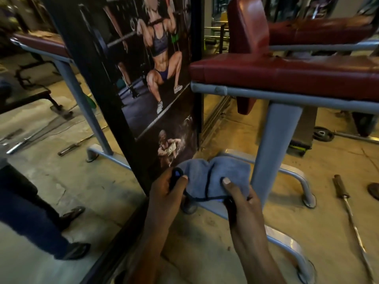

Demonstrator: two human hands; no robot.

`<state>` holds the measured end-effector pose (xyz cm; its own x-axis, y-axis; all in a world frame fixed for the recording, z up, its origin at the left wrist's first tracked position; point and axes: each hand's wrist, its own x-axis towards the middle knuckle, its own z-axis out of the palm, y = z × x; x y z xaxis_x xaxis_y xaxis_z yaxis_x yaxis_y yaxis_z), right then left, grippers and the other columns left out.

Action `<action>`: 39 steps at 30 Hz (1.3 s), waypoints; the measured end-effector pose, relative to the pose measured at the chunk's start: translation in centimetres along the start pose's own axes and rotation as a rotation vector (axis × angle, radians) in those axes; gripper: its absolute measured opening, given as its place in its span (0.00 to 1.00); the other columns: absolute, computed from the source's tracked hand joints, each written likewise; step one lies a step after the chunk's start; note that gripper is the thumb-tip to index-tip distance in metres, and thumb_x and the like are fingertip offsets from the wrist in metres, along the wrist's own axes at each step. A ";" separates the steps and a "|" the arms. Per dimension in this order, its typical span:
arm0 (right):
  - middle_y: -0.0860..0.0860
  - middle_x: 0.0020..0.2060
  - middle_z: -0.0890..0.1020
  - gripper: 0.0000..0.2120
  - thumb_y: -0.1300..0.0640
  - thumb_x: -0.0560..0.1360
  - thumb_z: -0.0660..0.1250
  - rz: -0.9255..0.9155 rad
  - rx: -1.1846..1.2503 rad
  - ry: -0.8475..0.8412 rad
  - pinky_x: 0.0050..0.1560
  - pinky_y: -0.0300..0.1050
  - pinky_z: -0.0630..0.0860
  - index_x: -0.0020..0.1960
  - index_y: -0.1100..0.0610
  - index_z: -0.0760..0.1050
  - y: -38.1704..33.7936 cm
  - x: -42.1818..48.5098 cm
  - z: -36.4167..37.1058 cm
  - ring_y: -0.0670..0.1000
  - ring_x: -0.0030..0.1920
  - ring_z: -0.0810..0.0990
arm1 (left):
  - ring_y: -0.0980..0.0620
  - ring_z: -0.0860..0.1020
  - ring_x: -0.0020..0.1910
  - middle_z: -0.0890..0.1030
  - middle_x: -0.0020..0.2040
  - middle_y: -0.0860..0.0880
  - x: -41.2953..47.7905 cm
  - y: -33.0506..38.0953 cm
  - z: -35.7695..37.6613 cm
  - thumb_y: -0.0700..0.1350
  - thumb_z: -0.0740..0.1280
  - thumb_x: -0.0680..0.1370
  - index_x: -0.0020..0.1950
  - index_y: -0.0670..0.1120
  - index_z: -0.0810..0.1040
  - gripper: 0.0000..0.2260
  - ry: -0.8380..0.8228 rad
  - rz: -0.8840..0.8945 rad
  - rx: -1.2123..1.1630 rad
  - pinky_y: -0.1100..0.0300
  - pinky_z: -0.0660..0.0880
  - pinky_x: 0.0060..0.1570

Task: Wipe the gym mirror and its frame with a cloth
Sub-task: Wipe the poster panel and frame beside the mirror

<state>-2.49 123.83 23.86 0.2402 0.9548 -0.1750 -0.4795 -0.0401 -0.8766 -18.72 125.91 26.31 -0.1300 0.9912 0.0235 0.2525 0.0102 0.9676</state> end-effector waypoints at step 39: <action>0.59 0.57 0.86 0.29 0.53 0.70 0.78 0.112 0.048 -0.190 0.65 0.61 0.77 0.67 0.61 0.77 -0.6 2.0 3.0 0.61 0.58 0.85 | 0.64 0.82 0.53 0.84 0.52 0.59 1.1 1.9 -0.2 0.47 0.69 0.82 0.60 0.57 0.79 0.08 0.059 0.217 0.022 0.70 0.78 0.46</action>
<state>-4.24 126.68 25.34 0.0221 0.9836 -0.1787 -0.5350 -0.1394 -0.8333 -18.59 126.98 28.21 -0.1261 0.9611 0.2458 0.3010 -0.1991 0.9326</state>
